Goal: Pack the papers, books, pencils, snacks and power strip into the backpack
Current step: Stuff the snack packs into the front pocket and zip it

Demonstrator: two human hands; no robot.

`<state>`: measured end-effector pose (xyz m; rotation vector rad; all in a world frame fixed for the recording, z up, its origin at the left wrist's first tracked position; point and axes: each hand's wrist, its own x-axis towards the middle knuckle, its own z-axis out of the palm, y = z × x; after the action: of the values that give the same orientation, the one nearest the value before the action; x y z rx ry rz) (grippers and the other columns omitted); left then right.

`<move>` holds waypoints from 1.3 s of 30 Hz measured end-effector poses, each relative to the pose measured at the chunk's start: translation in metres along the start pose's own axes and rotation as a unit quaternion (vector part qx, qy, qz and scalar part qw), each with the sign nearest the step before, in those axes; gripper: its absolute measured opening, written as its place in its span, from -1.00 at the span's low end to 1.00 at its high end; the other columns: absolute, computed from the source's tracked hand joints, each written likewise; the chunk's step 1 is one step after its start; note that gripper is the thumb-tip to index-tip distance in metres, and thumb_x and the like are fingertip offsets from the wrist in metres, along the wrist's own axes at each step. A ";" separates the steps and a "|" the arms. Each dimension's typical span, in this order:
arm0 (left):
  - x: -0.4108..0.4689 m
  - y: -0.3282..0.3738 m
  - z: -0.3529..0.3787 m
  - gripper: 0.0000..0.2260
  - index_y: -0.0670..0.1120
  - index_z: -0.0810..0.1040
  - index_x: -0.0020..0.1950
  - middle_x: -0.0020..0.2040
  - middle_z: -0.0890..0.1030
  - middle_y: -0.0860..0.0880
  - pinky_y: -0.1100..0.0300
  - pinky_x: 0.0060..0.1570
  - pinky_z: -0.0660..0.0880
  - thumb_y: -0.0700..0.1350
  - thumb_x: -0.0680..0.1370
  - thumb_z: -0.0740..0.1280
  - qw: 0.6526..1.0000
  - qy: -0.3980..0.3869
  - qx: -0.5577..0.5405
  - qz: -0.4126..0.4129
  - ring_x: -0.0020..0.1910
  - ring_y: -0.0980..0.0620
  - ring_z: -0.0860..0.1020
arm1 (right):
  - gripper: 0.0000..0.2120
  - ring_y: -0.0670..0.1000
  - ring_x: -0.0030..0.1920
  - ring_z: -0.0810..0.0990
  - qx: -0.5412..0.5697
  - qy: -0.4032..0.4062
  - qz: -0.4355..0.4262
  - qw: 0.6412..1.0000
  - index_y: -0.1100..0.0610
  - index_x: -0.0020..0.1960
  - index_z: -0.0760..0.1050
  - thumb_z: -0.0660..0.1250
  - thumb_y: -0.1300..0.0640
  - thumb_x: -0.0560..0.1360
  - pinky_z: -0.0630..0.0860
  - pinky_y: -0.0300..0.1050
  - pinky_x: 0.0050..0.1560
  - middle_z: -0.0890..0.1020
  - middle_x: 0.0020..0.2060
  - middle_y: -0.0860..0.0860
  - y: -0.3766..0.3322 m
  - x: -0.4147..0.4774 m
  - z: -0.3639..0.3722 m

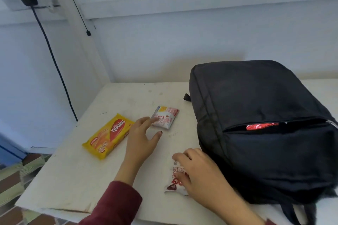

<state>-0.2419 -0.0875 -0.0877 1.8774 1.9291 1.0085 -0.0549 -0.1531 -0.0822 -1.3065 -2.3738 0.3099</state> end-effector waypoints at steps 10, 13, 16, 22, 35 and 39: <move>0.042 0.007 0.033 -0.56 0.08 0.50 0.16 0.21 0.52 -0.06 0.10 0.06 0.36 0.29 0.40 0.30 0.994 -0.010 0.101 -0.031 0.16 -0.09 0.44 | -0.45 -0.03 -0.03 0.58 -0.041 -0.044 0.118 0.991 0.01 0.21 0.51 0.16 -0.28 0.36 0.56 -0.19 -0.10 0.57 -0.01 -0.08 -0.021 -0.001 -0.005; 0.045 0.004 0.037 -0.62 0.09 0.48 0.13 0.17 0.54 -0.07 0.09 0.00 0.40 0.23 0.40 0.33 0.993 -0.005 0.114 -0.031 0.09 -0.07 0.45 | -0.21 0.05 0.40 0.21 -0.035 -0.143 0.126 0.981 -0.02 0.51 0.02 0.21 -0.31 0.42 0.18 -0.05 0.38 0.22 0.41 -0.03 -0.025 -0.004 -0.016; 0.046 0.002 0.036 -0.74 0.05 0.54 0.06 0.08 0.59 -0.07 0.11 -0.09 0.43 0.08 0.42 0.38 0.999 0.004 0.043 -0.016 0.01 -0.04 0.46 | -0.36 0.06 0.23 0.45 -0.067 -0.104 0.106 0.987 0.00 0.44 0.25 0.20 -0.22 0.41 0.41 -0.03 0.23 0.42 0.27 -0.01 -0.028 -0.003 -0.015; 0.053 0.028 0.022 -0.76 0.03 0.59 0.01 0.08 0.62 0.00 0.10 -0.10 0.51 -0.01 0.37 0.41 0.993 0.045 -0.099 0.045 0.02 -0.01 0.52 | -0.45 -0.21 -0.16 0.55 0.015 0.014 0.093 0.995 -0.12 0.18 0.52 0.29 -0.19 0.20 0.50 -0.39 -0.19 0.56 -0.10 -0.25 -0.032 -0.006 -0.030; 0.062 0.153 0.014 -0.75 0.07 0.56 0.01 0.17 0.50 0.09 0.59 -0.16 0.36 -0.17 0.39 0.46 0.957 -0.004 -0.253 0.139 0.12 0.10 0.46 | -0.59 -0.19 -0.06 0.41 -0.065 0.256 0.218 0.940 -0.05 0.22 0.40 0.39 -0.02 0.40 0.31 -0.43 -0.16 0.52 0.00 -0.18 0.053 -0.003 -0.157; 0.067 0.175 0.029 -0.75 0.10 0.55 0.02 0.18 0.48 0.12 0.44 -0.06 0.41 -0.13 0.40 0.46 0.958 -0.020 -0.235 0.163 0.17 0.12 0.44 | -0.61 -0.02 -0.03 0.48 -0.087 0.270 0.262 0.922 0.03 0.20 0.44 0.39 0.02 0.40 0.39 -0.20 -0.08 0.61 0.07 -0.03 0.103 0.008 -0.176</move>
<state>-0.0976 -0.0291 0.0203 1.9301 1.2272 1.3657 0.0988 -0.0918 0.0373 -1.8217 -1.5989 -0.1158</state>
